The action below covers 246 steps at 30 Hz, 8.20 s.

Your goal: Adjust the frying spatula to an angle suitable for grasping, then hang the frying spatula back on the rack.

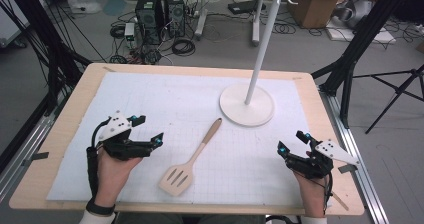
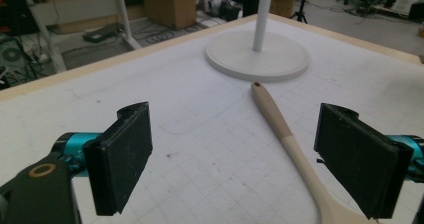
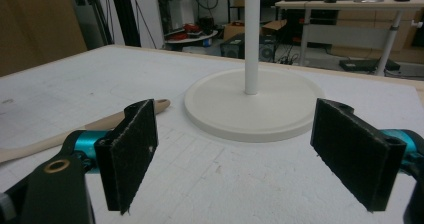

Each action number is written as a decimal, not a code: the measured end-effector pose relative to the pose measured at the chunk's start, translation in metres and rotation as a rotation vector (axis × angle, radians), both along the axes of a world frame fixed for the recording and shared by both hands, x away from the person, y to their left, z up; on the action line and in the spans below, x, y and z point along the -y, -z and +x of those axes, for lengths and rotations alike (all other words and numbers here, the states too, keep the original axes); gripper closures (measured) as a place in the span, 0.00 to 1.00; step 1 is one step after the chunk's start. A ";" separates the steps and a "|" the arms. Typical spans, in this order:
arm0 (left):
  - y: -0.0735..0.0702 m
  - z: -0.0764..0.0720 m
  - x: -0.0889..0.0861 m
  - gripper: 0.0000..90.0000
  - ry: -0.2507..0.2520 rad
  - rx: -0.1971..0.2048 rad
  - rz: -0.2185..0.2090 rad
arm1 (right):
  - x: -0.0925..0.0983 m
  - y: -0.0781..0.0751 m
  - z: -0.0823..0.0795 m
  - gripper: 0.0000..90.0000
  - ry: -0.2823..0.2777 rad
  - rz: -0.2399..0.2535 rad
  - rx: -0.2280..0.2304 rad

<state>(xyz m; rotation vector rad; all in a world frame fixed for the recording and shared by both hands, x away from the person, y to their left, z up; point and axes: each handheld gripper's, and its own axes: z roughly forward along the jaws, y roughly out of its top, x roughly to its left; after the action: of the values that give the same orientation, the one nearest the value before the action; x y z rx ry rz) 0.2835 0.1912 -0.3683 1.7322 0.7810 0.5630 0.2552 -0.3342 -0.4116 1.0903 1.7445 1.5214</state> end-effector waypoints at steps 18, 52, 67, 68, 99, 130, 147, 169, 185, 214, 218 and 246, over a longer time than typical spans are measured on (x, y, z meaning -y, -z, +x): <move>0.001 0.011 0.021 0.18 0.052 -0.076 0.037 | -0.003 0.000 0.002 0.20 -0.002 -0.002 -0.006; 0.033 0.037 0.124 0.36 0.124 -0.378 0.332 | -0.005 0.000 0.002 0.20 -0.008 -0.005 -0.008; 0.040 0.038 0.142 0.53 0.118 -0.456 0.413 | -0.004 0.001 0.002 0.20 -0.006 0.000 -0.013; 0.040 0.038 0.143 0.53 0.113 -0.458 0.417 | -0.004 0.001 0.002 0.20 -0.006 0.000 -0.013; 0.047 0.042 0.156 0.77 0.077 -0.553 0.505 | -0.003 0.001 0.003 0.20 -0.007 0.006 -0.009; 0.046 0.043 0.158 0.86 0.094 -0.533 0.526 | -0.003 0.001 0.004 0.20 -0.013 0.015 -0.014; 0.018 0.035 0.126 0.86 0.177 -0.437 0.350 | -0.003 0.000 0.003 0.20 -0.013 0.026 -0.010; -0.020 -0.008 0.097 0.86 0.152 0.004 0.081 | -0.032 -0.010 0.000 0.21 -0.089 0.067 0.008; -0.022 -0.026 0.111 0.86 0.115 0.145 -0.034 | -0.073 -0.051 0.004 0.32 -0.209 0.199 0.040; -0.020 -0.046 0.135 0.86 0.069 0.282 -0.078 | -0.166 -0.091 0.016 0.57 -0.412 0.260 -0.005; -0.019 -0.046 0.137 0.86 0.061 0.286 -0.082 | -0.168 -0.093 0.017 0.65 -0.412 0.287 -0.007; -0.018 -0.045 0.138 0.86 0.033 0.298 -0.077 | -0.172 -0.094 0.019 0.83 -0.408 0.319 -0.031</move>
<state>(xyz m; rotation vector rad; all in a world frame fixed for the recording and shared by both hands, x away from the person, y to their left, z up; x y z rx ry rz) 0.2387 0.0530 -0.3499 1.5430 0.5546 0.7393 0.2744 -0.1622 -0.3180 0.9434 1.8694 2.0992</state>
